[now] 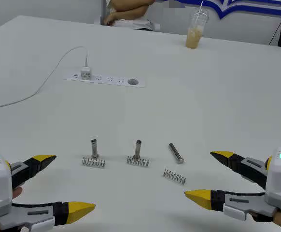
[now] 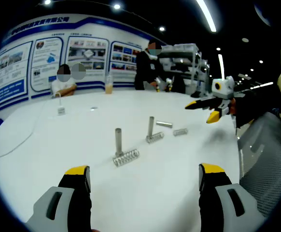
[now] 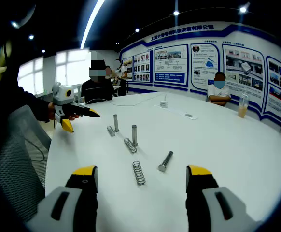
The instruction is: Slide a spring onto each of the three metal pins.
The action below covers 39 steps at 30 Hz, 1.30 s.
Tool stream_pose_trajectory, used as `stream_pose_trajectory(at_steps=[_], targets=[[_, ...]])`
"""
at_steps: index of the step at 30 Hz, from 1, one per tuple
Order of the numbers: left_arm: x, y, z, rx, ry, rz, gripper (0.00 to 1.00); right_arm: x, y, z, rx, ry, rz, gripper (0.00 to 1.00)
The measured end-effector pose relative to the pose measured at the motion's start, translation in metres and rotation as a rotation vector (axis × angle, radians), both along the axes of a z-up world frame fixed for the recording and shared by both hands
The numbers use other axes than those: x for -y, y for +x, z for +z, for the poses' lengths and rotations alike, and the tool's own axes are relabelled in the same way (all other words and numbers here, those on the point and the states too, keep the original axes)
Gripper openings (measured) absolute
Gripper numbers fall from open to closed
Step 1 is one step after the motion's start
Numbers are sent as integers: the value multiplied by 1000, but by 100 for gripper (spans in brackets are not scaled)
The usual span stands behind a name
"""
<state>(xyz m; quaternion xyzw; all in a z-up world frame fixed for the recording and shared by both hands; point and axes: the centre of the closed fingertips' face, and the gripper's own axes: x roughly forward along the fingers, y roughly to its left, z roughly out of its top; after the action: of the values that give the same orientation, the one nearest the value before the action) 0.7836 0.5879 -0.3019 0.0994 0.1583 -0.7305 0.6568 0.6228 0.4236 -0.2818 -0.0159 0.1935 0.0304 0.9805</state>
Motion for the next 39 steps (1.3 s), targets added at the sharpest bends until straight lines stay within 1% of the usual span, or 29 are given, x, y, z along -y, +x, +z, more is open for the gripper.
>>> stream_pose_trajectory(at_steps=[6,20,26,31,39], targets=[[2,1,0,0,-1,-1,95,1,0,0,-3,3,-4,76],[0,0,-2,-3,4,0,95,0,1,-1,-9,10,-5,76],[0,0,-2,-4,6,1,95,-1,1,0,-8,23,-8,76],[0,0,-1,-7,5,3,95,1,1,1,-4,31,-17,76],[0,0,-4,-8,6,5,95,5,2,1,-15,36,-38,74]])
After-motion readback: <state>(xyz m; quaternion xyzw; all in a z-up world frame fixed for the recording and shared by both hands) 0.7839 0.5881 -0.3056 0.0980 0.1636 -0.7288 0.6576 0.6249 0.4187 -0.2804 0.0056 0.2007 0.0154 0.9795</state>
